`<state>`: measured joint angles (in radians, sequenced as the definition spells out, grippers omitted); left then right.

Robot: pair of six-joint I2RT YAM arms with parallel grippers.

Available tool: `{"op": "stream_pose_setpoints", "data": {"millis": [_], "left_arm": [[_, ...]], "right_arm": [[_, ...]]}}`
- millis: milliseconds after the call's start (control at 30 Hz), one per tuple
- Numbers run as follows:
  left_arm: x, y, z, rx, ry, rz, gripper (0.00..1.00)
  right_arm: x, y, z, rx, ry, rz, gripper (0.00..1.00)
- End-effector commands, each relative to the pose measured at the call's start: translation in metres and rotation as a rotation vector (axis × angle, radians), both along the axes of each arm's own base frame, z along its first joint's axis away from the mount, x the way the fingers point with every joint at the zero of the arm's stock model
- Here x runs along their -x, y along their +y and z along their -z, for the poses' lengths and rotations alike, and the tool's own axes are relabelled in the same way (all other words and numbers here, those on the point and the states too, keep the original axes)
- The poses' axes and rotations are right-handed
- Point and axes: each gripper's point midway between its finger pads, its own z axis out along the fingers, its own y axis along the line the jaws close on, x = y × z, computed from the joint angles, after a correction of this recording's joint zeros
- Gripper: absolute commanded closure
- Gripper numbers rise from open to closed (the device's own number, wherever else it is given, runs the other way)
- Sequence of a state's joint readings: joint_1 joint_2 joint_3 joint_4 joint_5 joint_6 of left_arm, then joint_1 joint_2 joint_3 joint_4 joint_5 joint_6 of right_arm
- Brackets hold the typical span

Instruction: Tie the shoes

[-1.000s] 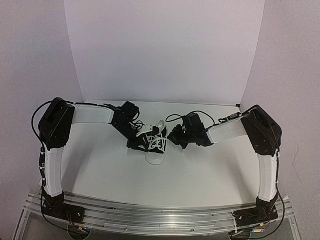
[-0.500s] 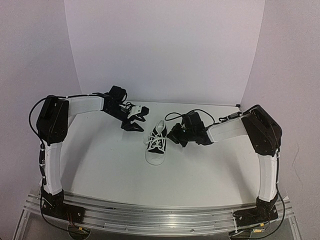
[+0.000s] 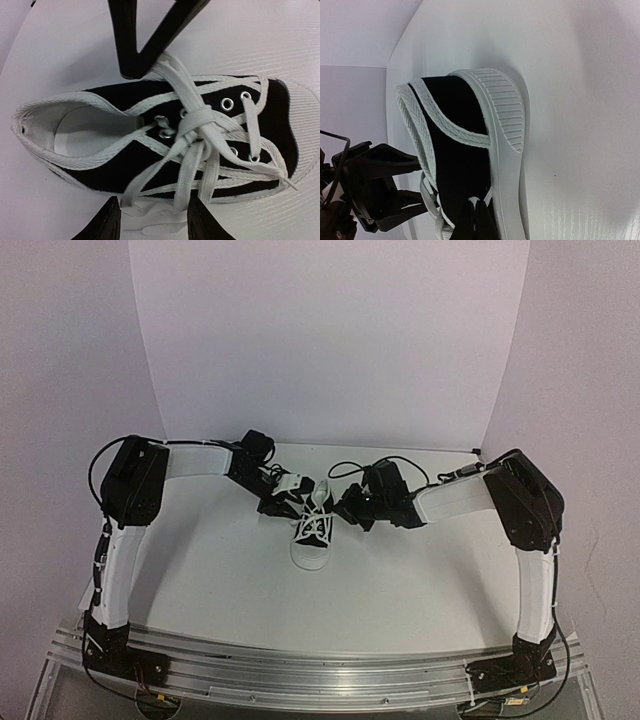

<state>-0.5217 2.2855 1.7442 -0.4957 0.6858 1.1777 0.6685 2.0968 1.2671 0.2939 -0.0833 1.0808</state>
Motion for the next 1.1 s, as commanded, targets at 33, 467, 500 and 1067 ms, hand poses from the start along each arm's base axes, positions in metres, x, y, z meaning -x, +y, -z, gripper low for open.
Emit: {"op": "stream_pose_setpoints", "data": {"millis": [33, 467, 500, 1067], "left_arm": [[-0.015, -0.010, -0.010, 0.009, -0.045, -0.019, 0.62], [-0.011, -0.015, -0.027, 0.046, -0.037, 0.008, 0.67], [-0.013, -0.017, -0.029, 0.053, -0.041, 0.005, 0.66], [0.005, -0.020, 0.002, -0.040, 0.000, 0.062, 0.95]], "right_arm": [[-0.005, 0.008, -0.021, -0.026, -0.048, -0.020, 1.00], [-0.004, 0.009, -0.020, -0.021, -0.053, -0.031, 1.00], [-0.004, 0.009, -0.020, -0.020, -0.054, -0.032, 1.00], [-0.006, 0.006, -0.021, -0.006, -0.070, -0.027, 1.00]]}}
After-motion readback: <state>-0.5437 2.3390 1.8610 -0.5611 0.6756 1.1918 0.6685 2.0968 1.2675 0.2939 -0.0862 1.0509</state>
